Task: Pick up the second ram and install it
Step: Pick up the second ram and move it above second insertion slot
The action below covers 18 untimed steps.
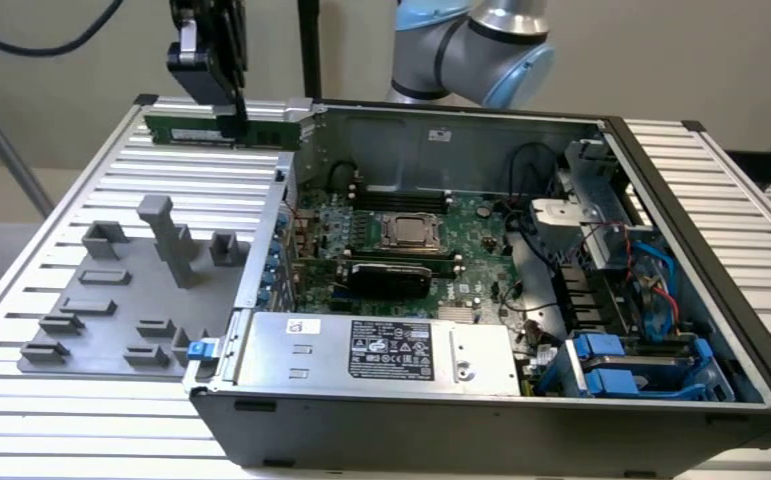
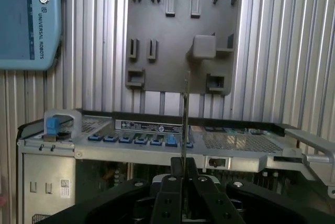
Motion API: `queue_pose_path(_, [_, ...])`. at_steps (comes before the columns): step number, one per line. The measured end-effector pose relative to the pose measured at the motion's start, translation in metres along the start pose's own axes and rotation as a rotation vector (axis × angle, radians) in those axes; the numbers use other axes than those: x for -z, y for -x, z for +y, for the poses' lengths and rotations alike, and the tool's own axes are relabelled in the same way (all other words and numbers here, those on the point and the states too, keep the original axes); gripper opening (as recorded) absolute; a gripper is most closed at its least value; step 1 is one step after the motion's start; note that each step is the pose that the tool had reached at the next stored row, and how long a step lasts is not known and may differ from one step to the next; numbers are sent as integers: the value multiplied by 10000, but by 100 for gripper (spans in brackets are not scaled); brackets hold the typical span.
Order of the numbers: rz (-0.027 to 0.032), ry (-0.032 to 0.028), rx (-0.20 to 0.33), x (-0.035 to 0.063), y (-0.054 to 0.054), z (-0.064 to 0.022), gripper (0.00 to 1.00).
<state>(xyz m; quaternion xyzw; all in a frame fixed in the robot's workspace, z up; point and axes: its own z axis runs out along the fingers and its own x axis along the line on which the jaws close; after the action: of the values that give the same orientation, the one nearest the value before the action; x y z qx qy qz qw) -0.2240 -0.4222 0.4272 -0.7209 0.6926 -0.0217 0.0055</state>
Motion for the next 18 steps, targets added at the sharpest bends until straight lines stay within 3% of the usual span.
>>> queue_pose_path(18, [0, 1, 0, -95, 115, -821, 14])
